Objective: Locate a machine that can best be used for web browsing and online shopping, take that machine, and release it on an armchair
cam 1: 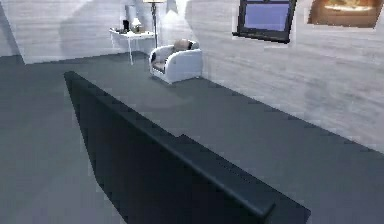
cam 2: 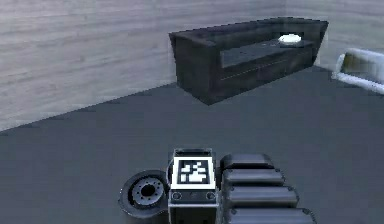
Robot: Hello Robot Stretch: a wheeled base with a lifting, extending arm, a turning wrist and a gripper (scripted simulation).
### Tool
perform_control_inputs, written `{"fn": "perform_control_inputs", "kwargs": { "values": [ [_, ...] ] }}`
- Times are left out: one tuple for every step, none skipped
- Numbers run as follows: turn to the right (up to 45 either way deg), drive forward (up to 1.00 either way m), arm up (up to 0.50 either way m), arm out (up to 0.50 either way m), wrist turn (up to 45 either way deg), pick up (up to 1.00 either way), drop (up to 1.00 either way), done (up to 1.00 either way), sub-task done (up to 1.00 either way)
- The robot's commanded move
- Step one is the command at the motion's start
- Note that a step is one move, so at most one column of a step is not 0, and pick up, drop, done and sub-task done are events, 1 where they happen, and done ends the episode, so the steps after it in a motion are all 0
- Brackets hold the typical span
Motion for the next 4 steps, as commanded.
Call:
{"fn": "perform_control_inputs", "kwargs": {
  "values": [
    [0.0, 1.0, 0.0, 0.0, 0.0, 0.0, 0.0, 0.0, 0.0],
    [0.0, 1.0, 0.0, 0.0, 0.0, 0.0, 0.0, 0.0, 0.0],
    [0.0, 1.0, 0.0, 0.0, 0.0, 0.0, 0.0, 0.0, 0.0],
    [-6.0, 0.0, 0.0, 0.0, 0.0, 0.0, 0.0, 0.0, 0.0]
  ]
}}
